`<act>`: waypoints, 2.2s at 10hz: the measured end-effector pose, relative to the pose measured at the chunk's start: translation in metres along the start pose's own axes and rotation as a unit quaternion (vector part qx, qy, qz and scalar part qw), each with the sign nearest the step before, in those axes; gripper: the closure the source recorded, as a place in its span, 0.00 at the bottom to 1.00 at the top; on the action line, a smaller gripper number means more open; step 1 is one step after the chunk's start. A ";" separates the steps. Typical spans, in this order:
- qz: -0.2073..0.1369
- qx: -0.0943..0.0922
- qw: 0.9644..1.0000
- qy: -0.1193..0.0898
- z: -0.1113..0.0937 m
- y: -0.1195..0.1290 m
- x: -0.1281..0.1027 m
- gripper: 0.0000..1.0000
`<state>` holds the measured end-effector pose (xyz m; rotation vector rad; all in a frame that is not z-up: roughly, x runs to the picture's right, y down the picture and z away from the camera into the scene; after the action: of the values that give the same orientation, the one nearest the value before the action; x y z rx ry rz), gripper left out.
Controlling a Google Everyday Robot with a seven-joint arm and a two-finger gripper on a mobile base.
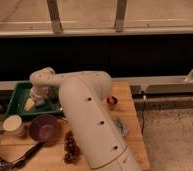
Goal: Place sponge in purple bowl
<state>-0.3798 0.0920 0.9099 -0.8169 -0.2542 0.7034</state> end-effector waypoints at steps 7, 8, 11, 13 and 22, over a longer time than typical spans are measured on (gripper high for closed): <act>-0.003 -0.013 0.999 -0.043 -0.010 -0.010 0.012 0.95; -0.003 -0.015 0.999 -0.046 -0.011 -0.010 0.013 0.99; 0.001 -0.022 0.998 -0.056 -0.013 -0.009 0.012 1.00; -0.001 -0.024 0.997 -0.072 -0.025 -0.008 0.005 1.00; -0.023 -0.008 0.989 -0.145 -0.131 0.002 -0.004 1.00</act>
<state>-0.3228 0.0139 0.8210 -0.7210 -0.5397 0.7763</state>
